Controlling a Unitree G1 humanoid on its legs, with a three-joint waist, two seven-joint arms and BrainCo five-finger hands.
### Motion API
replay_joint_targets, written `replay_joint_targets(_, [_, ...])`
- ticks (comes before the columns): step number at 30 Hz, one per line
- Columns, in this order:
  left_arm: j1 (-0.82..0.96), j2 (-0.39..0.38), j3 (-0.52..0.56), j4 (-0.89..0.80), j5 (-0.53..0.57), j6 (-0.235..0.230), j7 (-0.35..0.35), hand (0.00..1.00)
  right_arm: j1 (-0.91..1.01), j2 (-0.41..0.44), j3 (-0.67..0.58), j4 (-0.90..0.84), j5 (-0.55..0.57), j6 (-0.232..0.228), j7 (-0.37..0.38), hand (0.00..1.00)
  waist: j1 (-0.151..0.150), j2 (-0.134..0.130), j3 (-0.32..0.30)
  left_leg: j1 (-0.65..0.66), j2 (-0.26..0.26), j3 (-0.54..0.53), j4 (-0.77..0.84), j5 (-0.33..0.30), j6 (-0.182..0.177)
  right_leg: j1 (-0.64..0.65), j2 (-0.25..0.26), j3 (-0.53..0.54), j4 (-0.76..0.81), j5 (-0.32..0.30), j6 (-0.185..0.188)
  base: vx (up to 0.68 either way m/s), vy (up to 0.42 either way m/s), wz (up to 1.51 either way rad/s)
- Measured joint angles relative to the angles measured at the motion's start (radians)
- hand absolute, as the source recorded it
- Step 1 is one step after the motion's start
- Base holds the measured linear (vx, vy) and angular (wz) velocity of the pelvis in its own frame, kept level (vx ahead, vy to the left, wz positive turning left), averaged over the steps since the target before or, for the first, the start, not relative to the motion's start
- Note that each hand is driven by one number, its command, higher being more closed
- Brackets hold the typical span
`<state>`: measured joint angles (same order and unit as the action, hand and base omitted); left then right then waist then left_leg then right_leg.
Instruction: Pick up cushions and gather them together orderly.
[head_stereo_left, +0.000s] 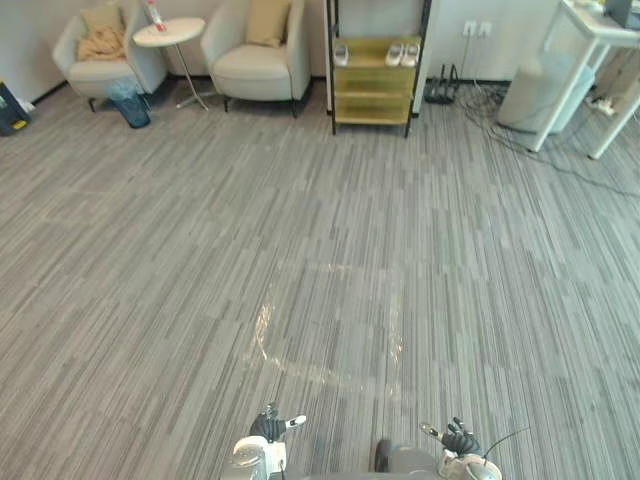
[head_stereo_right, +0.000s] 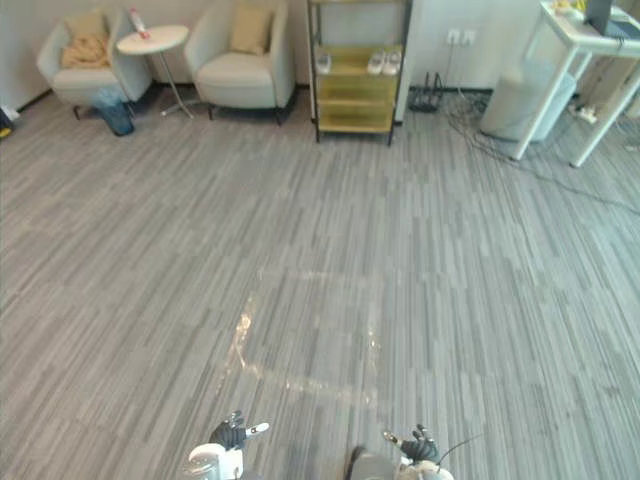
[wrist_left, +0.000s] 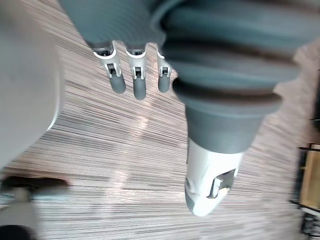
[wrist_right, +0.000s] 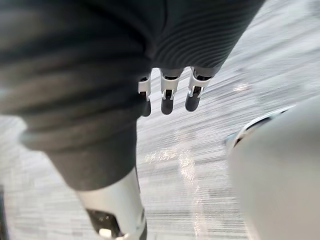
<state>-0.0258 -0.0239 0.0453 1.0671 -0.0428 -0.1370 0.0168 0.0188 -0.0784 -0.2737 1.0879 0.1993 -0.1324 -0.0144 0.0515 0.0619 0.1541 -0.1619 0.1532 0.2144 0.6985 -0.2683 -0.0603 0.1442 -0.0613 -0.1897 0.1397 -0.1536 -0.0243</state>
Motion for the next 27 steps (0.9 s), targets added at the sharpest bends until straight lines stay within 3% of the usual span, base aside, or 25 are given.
replay_joint_targets(1, [-0.001, 0.000, -0.006, -0.007, 0.000, -0.007, 0.000, 0.00, -0.008, -0.002, -0.016, -0.002, 0.000, -0.002, -0.004, 0.00, 0.003, 0.005, -0.002, -0.013, -0.061, -0.015, -0.280, 0.060, -0.008, 0.028, -0.008, 0.014, -0.023, -0.017, 0.028, 0.40, 0.031, -0.40])
replay_joint_targets(2, [0.002, 0.000, -0.017, -0.005, 0.000, -0.007, 0.000, 0.00, -0.006, -0.004, -0.021, -0.001, 0.000, -0.002, -0.005, 0.00, 0.009, 0.024, -0.002, -0.014, -0.081, -0.054, -0.447, 0.220, -0.003, 0.066, 0.008, 0.030, -0.039, -0.040, 0.046, 0.42, 0.066, -0.46])
replay_joint_targets(3, [0.006, 0.001, -0.021, -0.005, 0.000, -0.008, 0.000, 0.00, -0.006, -0.005, -0.019, -0.001, 0.000, -0.002, -0.007, 0.00, 0.016, 0.027, -0.004, -0.006, -0.084, -0.071, -0.455, 0.276, 0.007, 0.077, 0.012, 0.041, -0.041, -0.050, 0.054, 0.56, 0.096, -0.23])
replay_joint_targets(5, [-0.005, 0.036, -0.028, 0.007, 0.000, -0.006, 0.001, 0.00, 0.003, 0.033, 0.006, 0.016, -0.001, -0.001, -0.007, 0.00, 0.003, -0.043, -0.026, 0.012, -0.142, -0.069, -0.447, 0.222, 0.057, 0.101, -0.039, 0.065, -0.042, -0.076, 0.081, 0.50, 0.064, 0.07])
replay_joint_targets(8, [-0.013, 0.042, -0.045, 0.011, 0.000, -0.004, -0.001, 0.00, 0.003, 0.034, 0.004, 0.038, -0.004, 0.006, -0.005, 0.00, 0.010, -0.054, -0.029, 0.012, -0.147, -0.059, -0.369, 0.137, 0.074, 0.075, -0.058, 0.122, 0.082, -0.082, 0.090, 0.46, 0.083, 0.03])
replay_joint_targets(10, [-0.014, 0.045, -0.046, 0.024, 0.000, -0.004, -0.002, 0.00, 0.008, 0.034, 0.005, 0.037, -0.005, 0.005, -0.004, 0.00, 0.009, -0.055, -0.028, 0.081, -0.148, -0.036, -0.405, 0.107, 0.079, -0.023, -0.061, 0.175, 0.342, -0.075, 0.121, 0.35, 0.090, -0.31])
replay_joint_targets(11, [-0.017, 0.059, -0.070, 0.037, 0.000, -0.003, -0.001, 0.00, -0.003, 0.035, 0.003, 0.032, -0.006, 0.003, 0.002, 0.00, 0.010, -0.061, -0.009, 0.175, -0.157, -0.032, -0.449, 0.086, 0.083, -0.135, -0.078, 0.187, 0.631, -0.057, 0.192, 0.35, 0.050, -0.16])
replay_joint_targets(13, [-0.021, 0.080, -0.107, 0.060, 0.000, -0.001, -0.001, 0.00, 0.003, 0.033, 0.005, 0.031, -0.007, 0.003, 0.004, 0.00, -0.003, -0.065, -0.010, 0.266, -0.161, -0.034, -0.491, 0.069, 0.081, -0.190, -0.094, 0.144, 0.731, -0.108, 0.150, 0.34, 0.003, 0.04])
replay_joint_targets(14, [-0.020, 0.088, -0.114, 0.070, 0.000, -0.001, 0.000, 0.00, 0.022, 0.028, 0.011, 0.028, -0.013, 0.002, 0.006, 0.00, -0.004, -0.062, -0.012, 0.327, -0.153, -0.034, -0.544, 0.066, 0.078, -0.225, -0.110, 0.050, 0.672, -0.145, 0.106, 0.39, -0.051, 0.11])
replay_joint_targets(16, [-0.021, 0.093, -0.112, 0.074, 0.000, 0.000, 0.000, 0.00, 0.019, 0.024, 0.011, 0.027, -0.017, -0.003, 0.006, 0.00, -0.006, -0.056, -0.012, 0.359, -0.132, -0.037, -0.582, 0.066, 0.077, -0.280, -0.099, -0.032, 0.502, -0.150, 0.086, 0.39, -0.086, 0.14])
replay_joint_targets(17, [-0.021, 0.089, -0.112, 0.075, 0.001, 0.005, 0.000, 0.00, 0.011, 0.017, 0.009, 0.027, -0.029, -0.005, 0.007, 0.00, -0.013, -0.050, -0.008, 0.372, -0.111, -0.054, -0.595, 0.061, 0.067, -0.326, -0.060, -0.033, 0.319, -0.101, 0.073, 0.41, -0.155, 0.30])
replay_joint_targets(19, [-0.014, 0.088, -0.111, 0.073, 0.001, 0.013, 0.000, 0.00, 0.007, 0.013, 0.009, 0.027, -0.032, -0.005, 0.007, 0.00, -0.024, -0.050, -0.007, 0.376, -0.096, -0.074, -0.593, 0.047, 0.045, -0.331, -0.016, 0.023, 0.110, 0.025, 0.070, 0.41, -0.201, 0.46])
replay_joint_targets(20, [-0.011, 0.089, -0.104, 0.075, 0.001, 0.015, 0.000, 0.00, 0.014, 0.013, 0.002, 0.028, -0.032, -0.006, 0.008, 0.00, -0.035, -0.061, -0.007, 0.395, -0.095, -0.100, -0.591, 0.024, 0.011, -0.314, -0.003, 0.067, 0.029, 0.197, 0.070, 0.43, -0.233, 0.43])
replay_joint_targets(21, [-0.014, 0.076, -0.092, 0.081, 0.001, 0.015, 0.001, 0.00, 0.006, -0.004, -0.002, 0.031, -0.033, -0.005, 0.007, 0.00, -0.037, -0.032, -0.002, 0.420, -0.067, -0.118, -0.591, 0.008, -0.003, -0.299, 0.025, 0.059, 0.051, 0.203, 0.035, 0.43, -0.224, 0.29])
replay_joint_targets(23, [-0.001, 0.053, -0.044, 0.083, 0.001, 0.015, 0.000, 0.00, -0.007, -0.006, -0.001, 0.037, -0.035, -0.005, 0.008, 0.00, -0.035, -0.005, -0.002, 0.427, -0.045, -0.118, -0.544, 0.010, -0.005, -0.300, 0.041, 0.056, 0.120, 0.119, 0.013, 0.36, -0.202, -0.01])
replay_joint_targets(25, [0.001, 0.047, -0.024, 0.081, 0.001, 0.015, -0.001, 0.00, -0.005, -0.003, -0.011, 0.039, -0.032, -0.004, 0.012, 0.00, -0.036, -0.001, -0.005, 0.390, -0.029, -0.125, -0.403, 0.010, -0.005, -0.270, 0.047, 0.046, 0.136, 0.070, -0.001, 0.32, -0.231, 0.09])
replay_joint_targets(26, [0.001, 0.039, -0.021, 0.076, 0.001, 0.015, -0.002, 0.00, -0.001, -0.001, -0.005, 0.036, -0.032, -0.005, 0.015, 0.00, -0.036, 0.000, -0.007, 0.319, -0.012, -0.145, -0.233, 0.015, -0.013, -0.238, 0.057, 0.041, 0.122, 0.042, -0.001, 0.34, -0.218, 0.21])
replay_joint_targets(27, [0.000, 0.033, -0.012, 0.059, 0.002, 0.015, -0.002, 0.00, 0.004, -0.001, 0.008, 0.031, -0.032, -0.004, 0.015, 0.00, -0.036, 0.006, -0.008, 0.234, 0.018, -0.144, -0.054, 0.041, -0.048, -0.204, 0.070, 0.036, 0.098, 0.029, -0.003, 0.28, -0.174, 0.24])
